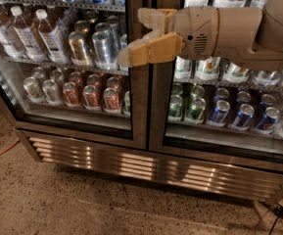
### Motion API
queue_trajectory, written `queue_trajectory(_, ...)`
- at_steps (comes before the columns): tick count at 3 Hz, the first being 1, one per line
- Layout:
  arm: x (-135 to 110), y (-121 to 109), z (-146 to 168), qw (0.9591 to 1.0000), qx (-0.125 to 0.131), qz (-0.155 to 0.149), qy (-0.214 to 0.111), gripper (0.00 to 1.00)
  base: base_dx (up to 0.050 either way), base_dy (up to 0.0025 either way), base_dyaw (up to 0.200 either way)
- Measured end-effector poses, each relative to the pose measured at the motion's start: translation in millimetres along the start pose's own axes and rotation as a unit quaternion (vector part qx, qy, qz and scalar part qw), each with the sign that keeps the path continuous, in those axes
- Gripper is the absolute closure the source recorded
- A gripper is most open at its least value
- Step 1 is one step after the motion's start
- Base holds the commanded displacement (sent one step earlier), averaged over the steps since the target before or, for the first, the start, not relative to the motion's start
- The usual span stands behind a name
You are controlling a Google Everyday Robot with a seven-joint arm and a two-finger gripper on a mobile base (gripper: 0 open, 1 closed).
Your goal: Open left fridge door
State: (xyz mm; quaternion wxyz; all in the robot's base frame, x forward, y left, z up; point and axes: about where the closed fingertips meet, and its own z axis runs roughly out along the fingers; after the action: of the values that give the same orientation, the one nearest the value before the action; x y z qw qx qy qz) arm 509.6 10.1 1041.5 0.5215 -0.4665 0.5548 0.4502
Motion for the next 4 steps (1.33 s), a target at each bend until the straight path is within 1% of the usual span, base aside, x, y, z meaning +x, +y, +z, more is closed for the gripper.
queue_trajectory(1,-3.4,1.1,1.1,0.9994,0.033,-0.007,-0.005,0.0,0.0,0.0,0.0)
queue_trajectory(2,-3.5,1.0,1.1,0.9994,0.033,-0.007,-0.005,0.0,0.0,0.0,0.0)
queue_trajectory(3,-10.7,-20.5,0.9,0.998,0.063,0.0,-0.004,0.0,0.0,0.0,0.0)
queue_trajectory(4,-15.8,-35.6,0.4,0.9964,0.084,0.005,-0.003,0.0,0.0,0.0,0.0)
